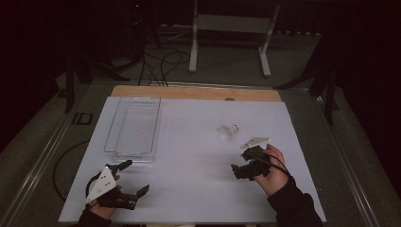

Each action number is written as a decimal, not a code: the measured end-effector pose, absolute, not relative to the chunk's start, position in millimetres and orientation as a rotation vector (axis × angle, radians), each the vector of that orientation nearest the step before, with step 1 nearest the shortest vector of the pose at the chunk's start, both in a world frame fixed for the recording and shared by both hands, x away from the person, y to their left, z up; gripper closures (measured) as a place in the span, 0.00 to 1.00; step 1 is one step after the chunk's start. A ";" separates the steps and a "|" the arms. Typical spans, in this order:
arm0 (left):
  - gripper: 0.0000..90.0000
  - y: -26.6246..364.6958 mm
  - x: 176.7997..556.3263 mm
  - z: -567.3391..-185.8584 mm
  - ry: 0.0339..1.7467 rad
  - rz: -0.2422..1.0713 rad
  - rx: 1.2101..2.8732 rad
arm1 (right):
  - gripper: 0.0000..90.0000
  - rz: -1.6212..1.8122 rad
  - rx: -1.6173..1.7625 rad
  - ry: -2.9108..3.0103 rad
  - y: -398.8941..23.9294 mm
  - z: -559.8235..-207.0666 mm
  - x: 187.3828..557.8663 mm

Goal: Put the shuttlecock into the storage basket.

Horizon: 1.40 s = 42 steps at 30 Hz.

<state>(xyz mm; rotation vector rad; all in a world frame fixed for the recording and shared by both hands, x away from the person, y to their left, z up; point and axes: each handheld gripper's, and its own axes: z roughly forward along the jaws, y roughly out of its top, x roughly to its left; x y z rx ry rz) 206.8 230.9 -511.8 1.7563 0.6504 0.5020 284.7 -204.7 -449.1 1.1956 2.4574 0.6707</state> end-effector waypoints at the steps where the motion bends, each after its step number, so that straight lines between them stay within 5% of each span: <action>1: 0.00 230.9 206.7 -511.7 0.650 0.502 1.756 | 0.11 0.672 1.201 2.485 -203.2 -449.4 286.2; 42: 0.00 230.2 206.8 -511.8 0.643 0.497 1.759 | 0.10 0.378 1.494 2.455 -175.2 -467.5 351.1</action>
